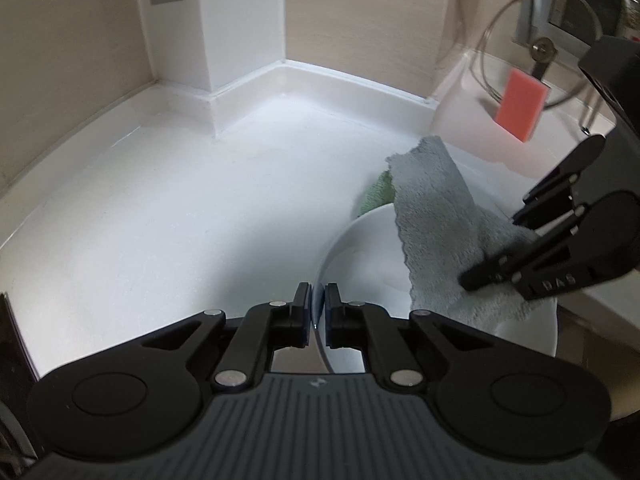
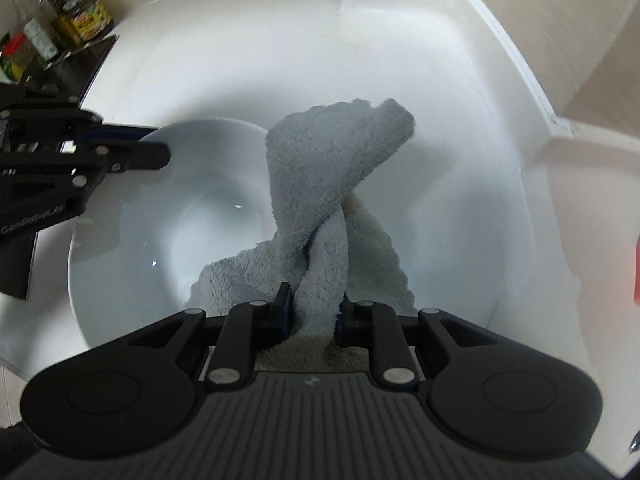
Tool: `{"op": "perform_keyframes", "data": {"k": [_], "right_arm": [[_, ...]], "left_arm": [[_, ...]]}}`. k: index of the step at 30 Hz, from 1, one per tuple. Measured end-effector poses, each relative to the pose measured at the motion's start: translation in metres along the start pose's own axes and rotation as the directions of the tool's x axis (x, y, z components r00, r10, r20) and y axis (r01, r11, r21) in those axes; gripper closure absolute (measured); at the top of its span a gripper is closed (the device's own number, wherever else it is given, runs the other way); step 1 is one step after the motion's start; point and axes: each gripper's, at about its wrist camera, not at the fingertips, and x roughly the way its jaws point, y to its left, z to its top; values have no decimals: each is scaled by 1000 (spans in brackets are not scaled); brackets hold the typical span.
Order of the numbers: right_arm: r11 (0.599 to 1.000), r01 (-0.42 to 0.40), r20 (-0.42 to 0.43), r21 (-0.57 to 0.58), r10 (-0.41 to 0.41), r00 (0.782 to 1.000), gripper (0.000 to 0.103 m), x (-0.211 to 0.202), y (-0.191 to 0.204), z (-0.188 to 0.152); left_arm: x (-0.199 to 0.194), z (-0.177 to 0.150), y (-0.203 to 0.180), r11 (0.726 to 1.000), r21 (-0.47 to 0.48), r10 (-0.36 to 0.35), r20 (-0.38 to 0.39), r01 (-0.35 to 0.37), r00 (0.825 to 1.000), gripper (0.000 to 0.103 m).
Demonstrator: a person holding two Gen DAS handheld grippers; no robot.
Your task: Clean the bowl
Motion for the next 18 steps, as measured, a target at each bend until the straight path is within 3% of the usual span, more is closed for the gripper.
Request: {"op": "perform_keyframes", "data": {"k": [4,7,12,18], "right_arm": [[1000,-2,45,-10,2,999,88,2,2,-6],[999,-8,55,-33,10,998,88,4,2,-6],[987,-45,45,-155,53,998,88,2,0,-1],[938,-69,27,-340,83,996,88,5,-4,17]], "left_arm": [[-5,1,6,1000,-1,-30,41,30,999,99],[-2,7,9,999,10,-50,21,50,999,99],[11,18,8,996,62,-67,-34,69,997,97],[13,21,6,999,13,-45,-67,46,997,100]]}}
